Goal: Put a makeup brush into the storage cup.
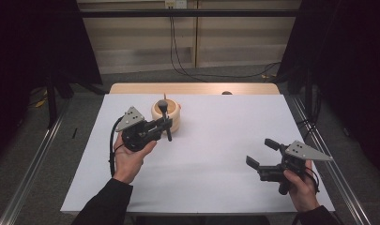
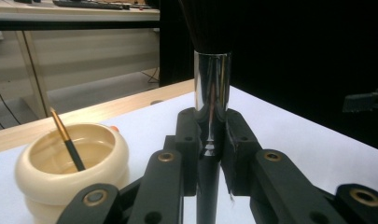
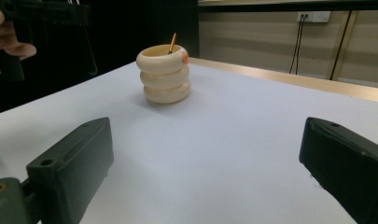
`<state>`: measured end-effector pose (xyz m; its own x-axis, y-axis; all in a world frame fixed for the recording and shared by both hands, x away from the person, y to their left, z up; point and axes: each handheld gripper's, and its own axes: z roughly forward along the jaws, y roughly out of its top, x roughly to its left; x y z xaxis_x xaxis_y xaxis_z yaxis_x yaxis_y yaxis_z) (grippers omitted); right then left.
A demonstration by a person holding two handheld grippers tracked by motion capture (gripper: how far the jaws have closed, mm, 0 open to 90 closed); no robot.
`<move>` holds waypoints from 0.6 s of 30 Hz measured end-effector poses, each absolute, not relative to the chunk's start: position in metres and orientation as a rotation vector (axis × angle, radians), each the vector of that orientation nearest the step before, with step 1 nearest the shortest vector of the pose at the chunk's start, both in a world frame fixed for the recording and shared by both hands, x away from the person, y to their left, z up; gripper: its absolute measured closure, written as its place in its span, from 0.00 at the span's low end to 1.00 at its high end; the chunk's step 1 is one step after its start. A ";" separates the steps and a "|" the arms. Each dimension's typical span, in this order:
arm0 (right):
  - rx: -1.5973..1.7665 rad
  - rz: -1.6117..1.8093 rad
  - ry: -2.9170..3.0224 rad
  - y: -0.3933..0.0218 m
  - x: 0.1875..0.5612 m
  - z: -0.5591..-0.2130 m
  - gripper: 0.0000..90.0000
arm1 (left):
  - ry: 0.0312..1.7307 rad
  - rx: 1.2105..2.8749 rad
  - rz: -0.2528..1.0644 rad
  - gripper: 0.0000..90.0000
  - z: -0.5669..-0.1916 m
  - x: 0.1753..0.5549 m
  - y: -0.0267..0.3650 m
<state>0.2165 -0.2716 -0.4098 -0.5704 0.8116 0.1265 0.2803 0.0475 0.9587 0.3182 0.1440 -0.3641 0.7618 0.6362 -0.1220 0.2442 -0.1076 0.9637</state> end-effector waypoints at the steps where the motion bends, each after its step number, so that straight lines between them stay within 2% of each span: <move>1: 1.097 1.542 1.876 -0.271 0.216 -0.410 0.02 | 0.692 1.684 0.388 0.87 -0.363 0.319 0.146; 10: 1.128 1.550 1.840 -0.276 0.206 -0.418 0.00 | 0.721 1.678 0.457 0.87 -0.354 0.329 0.158; 18: 1.141 1.552 1.816 -0.276 0.202 -0.424 0.00 | 0.727 1.668 0.463 0.87 -0.351 0.338 0.161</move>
